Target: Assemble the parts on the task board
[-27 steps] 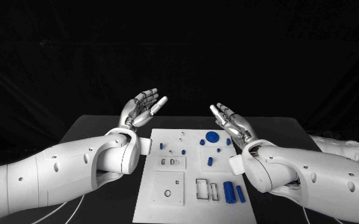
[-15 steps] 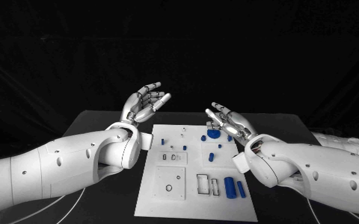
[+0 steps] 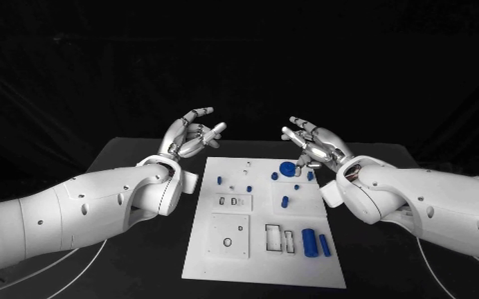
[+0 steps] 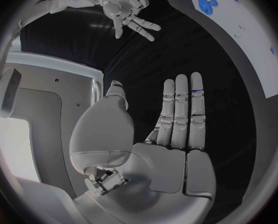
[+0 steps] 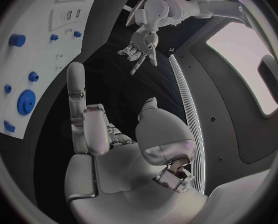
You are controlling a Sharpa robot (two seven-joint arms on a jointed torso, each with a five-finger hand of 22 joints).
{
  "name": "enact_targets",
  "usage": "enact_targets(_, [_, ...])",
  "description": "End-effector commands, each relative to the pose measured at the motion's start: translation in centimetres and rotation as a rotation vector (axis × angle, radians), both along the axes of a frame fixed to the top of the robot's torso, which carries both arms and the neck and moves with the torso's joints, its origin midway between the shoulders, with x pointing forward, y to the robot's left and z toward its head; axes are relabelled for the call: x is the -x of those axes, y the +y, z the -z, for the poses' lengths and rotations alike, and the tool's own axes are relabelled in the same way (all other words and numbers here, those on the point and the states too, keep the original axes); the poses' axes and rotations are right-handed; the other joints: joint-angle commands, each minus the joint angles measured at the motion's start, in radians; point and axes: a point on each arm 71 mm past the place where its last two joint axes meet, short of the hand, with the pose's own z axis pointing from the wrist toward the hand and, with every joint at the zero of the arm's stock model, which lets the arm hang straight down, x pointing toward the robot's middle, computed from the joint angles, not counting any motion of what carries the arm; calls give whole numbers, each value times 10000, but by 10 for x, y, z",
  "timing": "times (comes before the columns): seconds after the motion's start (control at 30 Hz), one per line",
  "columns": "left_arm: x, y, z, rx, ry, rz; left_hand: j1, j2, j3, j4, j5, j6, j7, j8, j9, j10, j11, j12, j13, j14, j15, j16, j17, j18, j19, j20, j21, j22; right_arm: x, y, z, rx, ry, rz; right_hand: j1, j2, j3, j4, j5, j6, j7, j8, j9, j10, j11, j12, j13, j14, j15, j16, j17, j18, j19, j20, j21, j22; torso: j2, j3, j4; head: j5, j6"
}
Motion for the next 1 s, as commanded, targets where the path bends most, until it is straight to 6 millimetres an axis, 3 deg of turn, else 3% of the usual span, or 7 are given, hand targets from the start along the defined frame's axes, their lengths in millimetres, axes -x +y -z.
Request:
enact_targets(0.03, [-2, -6, 1, -1103, -116, 603, -138, 47, 120, -25, -102, 877, 46, 512, 27, 2054, -494, 268, 787, 1526, -538, 795, 1332, 153, 827, -534, 1339, 813, -5, 0, -7, 473, -14, -524, 187, 0, -113, -134, 96, 218, 1095, 93, 18, 848, 119, 29, -41, 993, 306, 1594, 3157, -503, 618, 194, 2478, 2828, 161, 20, 48, 8, -24])
enact_targets(0.13, [-3, -9, 2, -1402, -112, 813, -89, 132, 166, -16, -131, 1181, 98, 449, -1, 2027, -428, 107, 1113, 1356, -518, 836, 1799, 132, 568, -534, 1623, 1076, -14, -3, -17, 812, -220, -618, 495, 68, -54, -11, 104, 788, 1157, 442, 108, 1978, 121, 289, 69, 1043, 319, 1672, 3404, -973, 1766, 247, 5164, 6942, 269, 26, 74, 26, -20])
enact_targets(0.2, [-3, -12, 2, -1521, -99, 963, -66, 187, 198, -19, -154, 1304, 98, 319, -16, 1993, -395, -27, 1357, 1251, -505, 810, 2120, 129, 368, -514, 1803, 1253, -19, -4, -22, 1047, -344, -721, 678, 73, -56, -16, 62, 1091, 1137, 484, 118, 2600, 6, 415, 128, 1043, 285, 1672, 3404, -1680, 3298, 306, 7383, 11282, 325, 25, 94, 37, -33])
enact_targets(0.23, [-3, -13, 2, -1566, -94, 1030, -60, 227, 219, -30, -162, 1337, 112, 289, -15, 1965, -397, -73, 1417, 1207, -491, 787, 2196, 128, 309, -506, 1839, 1294, -21, -5, -23, 1188, -394, -768, 801, 73, -56, 6, 102, 1247, 1093, 479, 121, 2837, -33, 457, 184, 1043, 210, 1672, 3404, -1744, 3437, 306, 7536, 11633, 358, 20, 109, 32, -38])
enact_targets(0.4, [-3, -19, 2, -1733, -49, 1354, -13, 402, 309, -33, -214, 1666, 244, 146, 0, 1518, -260, -520, 1719, 727, -327, 438, 2568, 93, -204, -390, 1896, 1454, -30, -6, -26, 2125, -571, -999, 1560, 85, 85, -85, 584, 3134, 1107, 1276, 363, 3102, -62, 259, 189, 1043, 218, 1672, 3404, -1744, 3437, 422, 7536, 11633, 473, 4, 164, -25, -59])
enact_targets(0.53, [-4, -23, 3, -1802, -21, 1537, 53, 582, 373, -34, -244, 2171, 442, 28, 13, 932, -18, -1078, 1862, 195, -83, -124, 2716, 74, -722, -196, 1703, 1438, -34, -7, -25, 3343, -821, -1139, 3002, 25, 694, -863, 299, 6175, 1007, 2405, 762, 3512, -75, 9, 37, 1043, 215, 1672, 3404, -1744, 3437, 459, 7536, 11633, 593, -25, 213, -110, -73])
enact_targets(1.0, [-2, -25, 4, -1792, 41, 1848, 301, 1251, 125, -82, -282, 5079, 454, -519, 155, 598, 167, -1808, 2401, -23, 116, -945, 3176, 184, -1089, 123, 1470, 1433, -41, -5, -16, 7634, -2431, -1335, 4794, -569, 1723, -2140, 92, 8561, 315, 1005, 399, 5436, -532, -1706, -34, 1043, -196, 1672, 3404, -1744, 3437, 70, 7536, 11633, 946, -85, 365, -456, -209])
